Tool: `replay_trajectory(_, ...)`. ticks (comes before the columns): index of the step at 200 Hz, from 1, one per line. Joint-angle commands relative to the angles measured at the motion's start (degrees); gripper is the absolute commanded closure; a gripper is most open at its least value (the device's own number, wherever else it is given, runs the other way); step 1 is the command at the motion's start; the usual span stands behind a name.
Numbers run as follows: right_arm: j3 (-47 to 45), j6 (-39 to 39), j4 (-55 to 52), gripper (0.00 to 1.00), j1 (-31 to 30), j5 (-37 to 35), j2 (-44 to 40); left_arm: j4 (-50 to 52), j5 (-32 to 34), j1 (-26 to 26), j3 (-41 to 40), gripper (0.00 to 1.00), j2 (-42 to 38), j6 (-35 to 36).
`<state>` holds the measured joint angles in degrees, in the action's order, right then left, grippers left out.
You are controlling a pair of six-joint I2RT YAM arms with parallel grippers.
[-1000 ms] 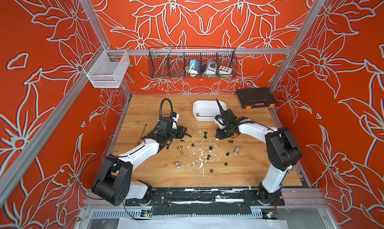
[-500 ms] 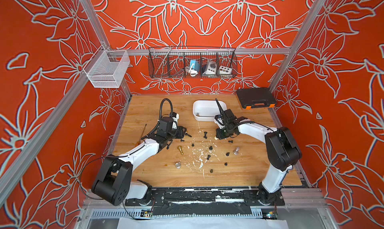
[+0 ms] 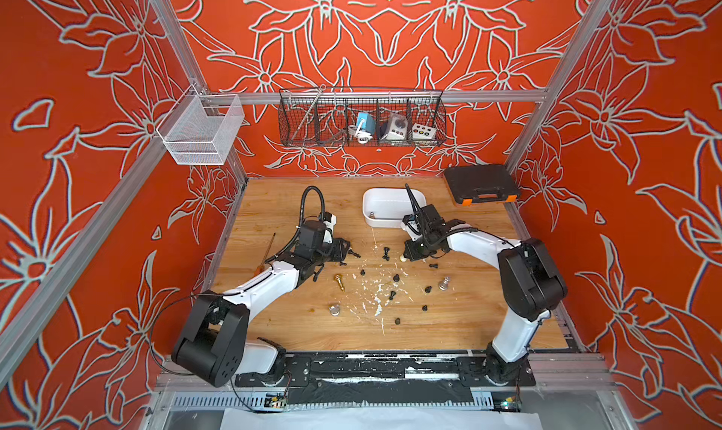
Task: Put the chess pieces into the storage box
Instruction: Pick up the chess piece at the center of the board, then place the chess piece in the storage box.
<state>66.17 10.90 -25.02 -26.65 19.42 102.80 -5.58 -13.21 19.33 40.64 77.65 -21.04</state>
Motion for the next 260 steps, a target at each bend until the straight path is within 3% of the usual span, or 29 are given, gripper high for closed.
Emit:
replay_trajectory(1,3.17,0.53,0.01,0.88,-0.15,2.17,-1.03,-0.22,-0.50,-0.26,-0.48,0.64,-1.62,-0.40)
replay_trajectory(86,18.09,0.15,-0.27,0.88,1.99,5.15,4.21,-0.20,-1.07,-0.26,-1.19,0.64,-2.54,-0.29)
replay_trajectory(151,22.71,10.10,11.36,0.88,2.92,5.65,10.22,2.06,-2.08,-0.25,-0.98,0.64,-4.40,0.64)
replay_trajectory(223,31.34,10.77,10.67,0.88,3.33,1.35,18.67,2.85,-2.96,-0.26,-1.46,0.64,-4.69,1.04)
replay_trajectory(260,30.87,17.96,16.52,0.88,3.92,1.27,21.55,3.74,-3.86,-0.26,-0.42,0.64,-3.82,1.75)
